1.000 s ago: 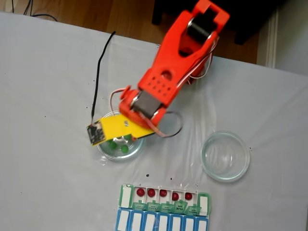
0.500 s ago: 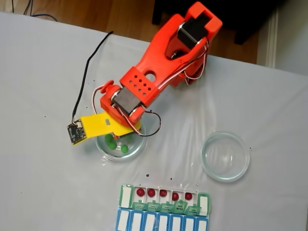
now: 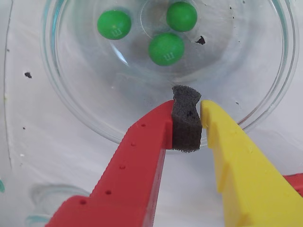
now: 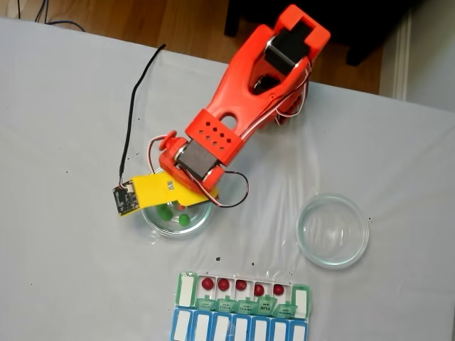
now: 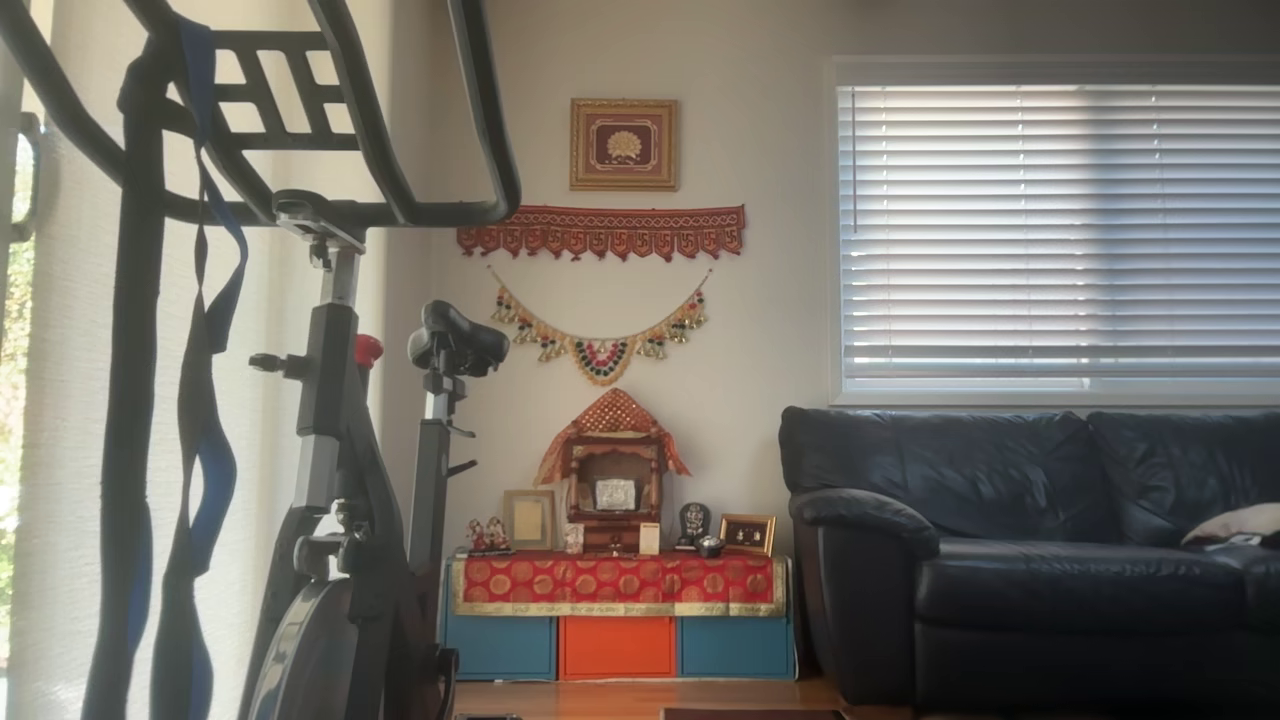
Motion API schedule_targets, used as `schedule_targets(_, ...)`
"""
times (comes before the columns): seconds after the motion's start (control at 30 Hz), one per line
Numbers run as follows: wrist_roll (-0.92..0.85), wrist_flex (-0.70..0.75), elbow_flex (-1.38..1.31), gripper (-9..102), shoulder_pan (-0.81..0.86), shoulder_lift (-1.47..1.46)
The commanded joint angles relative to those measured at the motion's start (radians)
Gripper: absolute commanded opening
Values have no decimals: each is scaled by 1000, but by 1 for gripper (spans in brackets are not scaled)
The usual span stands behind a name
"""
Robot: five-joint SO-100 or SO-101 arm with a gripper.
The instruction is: Sort medicines into box.
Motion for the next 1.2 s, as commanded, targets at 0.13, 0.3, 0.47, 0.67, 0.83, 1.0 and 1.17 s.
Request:
schedule_targets(0.13, 38, -83, -29, 2, 11, -25)
schedule_targets(0.3, 46, -110, -6, 2, 6, -28)
schedule_targets(0.47, 66, -120, 14, 2, 6, -6)
schedule_targets(0.67, 97, -149, 29, 5, -2, -8)
schedule_targets(0.83, 84, -110, -23, 8, -5, -55)
schedule_targets(1.0, 72, -107, -18, 13, -6, -63)
schedule_targets(1.17, 72, -127, 5, 14, -11, -52)
